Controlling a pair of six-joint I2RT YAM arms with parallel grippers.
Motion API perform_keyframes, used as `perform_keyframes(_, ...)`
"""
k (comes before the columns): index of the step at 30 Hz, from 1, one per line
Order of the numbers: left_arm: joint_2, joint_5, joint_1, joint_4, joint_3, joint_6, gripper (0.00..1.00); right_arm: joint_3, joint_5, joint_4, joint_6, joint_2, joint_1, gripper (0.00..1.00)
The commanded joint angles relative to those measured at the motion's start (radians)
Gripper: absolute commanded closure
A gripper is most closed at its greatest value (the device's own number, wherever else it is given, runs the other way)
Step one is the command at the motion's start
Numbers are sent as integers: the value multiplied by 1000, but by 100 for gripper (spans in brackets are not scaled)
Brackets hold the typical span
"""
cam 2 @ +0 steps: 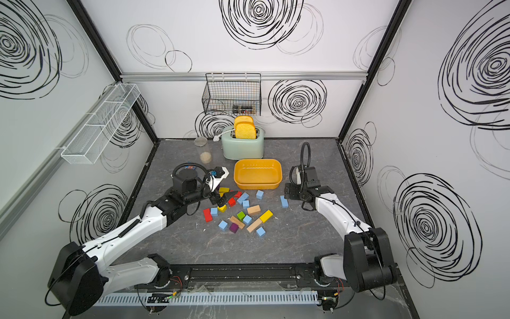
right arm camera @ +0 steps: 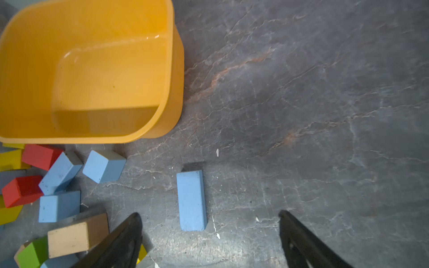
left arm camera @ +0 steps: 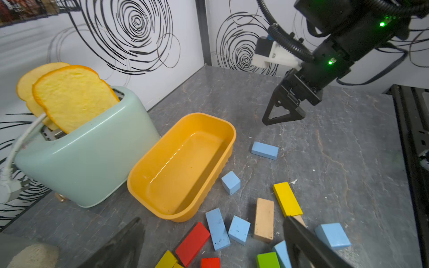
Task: Pick out the blue building blocks
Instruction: Pick up the building block from the center of the board.
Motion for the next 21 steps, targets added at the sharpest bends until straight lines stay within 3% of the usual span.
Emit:
perform_keyframes(1,15,41,-23,4,-8,27,4,14,26,-53,37,47,35,14)
perform_keyframes(9,30,25,-32,31,-26,38,4,46,79,-78,99,157,93,20)
perform_keyframes(21,3,12,17,35,-38,47,4,72,85,-65,72,229,98,30)
